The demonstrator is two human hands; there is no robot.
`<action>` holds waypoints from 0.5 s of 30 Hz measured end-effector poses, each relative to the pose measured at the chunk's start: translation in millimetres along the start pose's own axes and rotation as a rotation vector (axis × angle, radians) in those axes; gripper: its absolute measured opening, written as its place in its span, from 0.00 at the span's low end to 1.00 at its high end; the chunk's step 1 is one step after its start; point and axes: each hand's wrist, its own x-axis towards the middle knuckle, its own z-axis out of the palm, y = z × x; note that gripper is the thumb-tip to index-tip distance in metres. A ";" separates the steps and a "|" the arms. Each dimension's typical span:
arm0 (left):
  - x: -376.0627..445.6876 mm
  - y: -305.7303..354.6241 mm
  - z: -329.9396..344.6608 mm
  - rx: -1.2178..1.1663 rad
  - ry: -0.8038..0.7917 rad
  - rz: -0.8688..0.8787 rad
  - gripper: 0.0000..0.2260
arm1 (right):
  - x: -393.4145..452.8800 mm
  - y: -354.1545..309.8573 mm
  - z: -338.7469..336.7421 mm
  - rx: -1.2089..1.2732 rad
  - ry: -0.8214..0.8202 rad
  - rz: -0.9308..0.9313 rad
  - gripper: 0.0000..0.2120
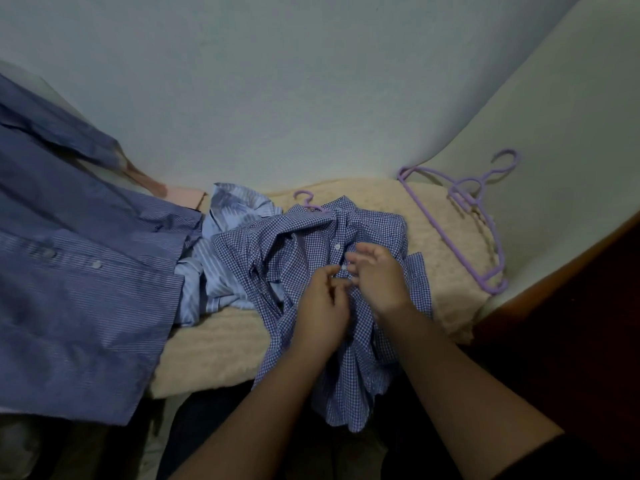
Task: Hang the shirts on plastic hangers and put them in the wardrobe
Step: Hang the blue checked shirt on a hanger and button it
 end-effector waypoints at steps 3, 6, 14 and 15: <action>29.2 -9.8 5.6 0.060 0.040 -0.081 0.11 | 22.7 2.6 7.9 -0.045 -0.031 0.030 0.18; 46.3 -29.9 1.7 0.154 0.050 -0.134 0.11 | 41.7 17.7 10.7 -0.075 -0.078 0.122 0.19; 47.1 -66.0 2.2 0.278 -0.041 -0.134 0.24 | 50.7 56.7 10.4 -0.268 0.093 0.035 0.16; 46.8 -68.1 2.7 0.281 -0.032 -0.127 0.23 | 52.5 59.5 11.5 -0.277 0.097 0.016 0.16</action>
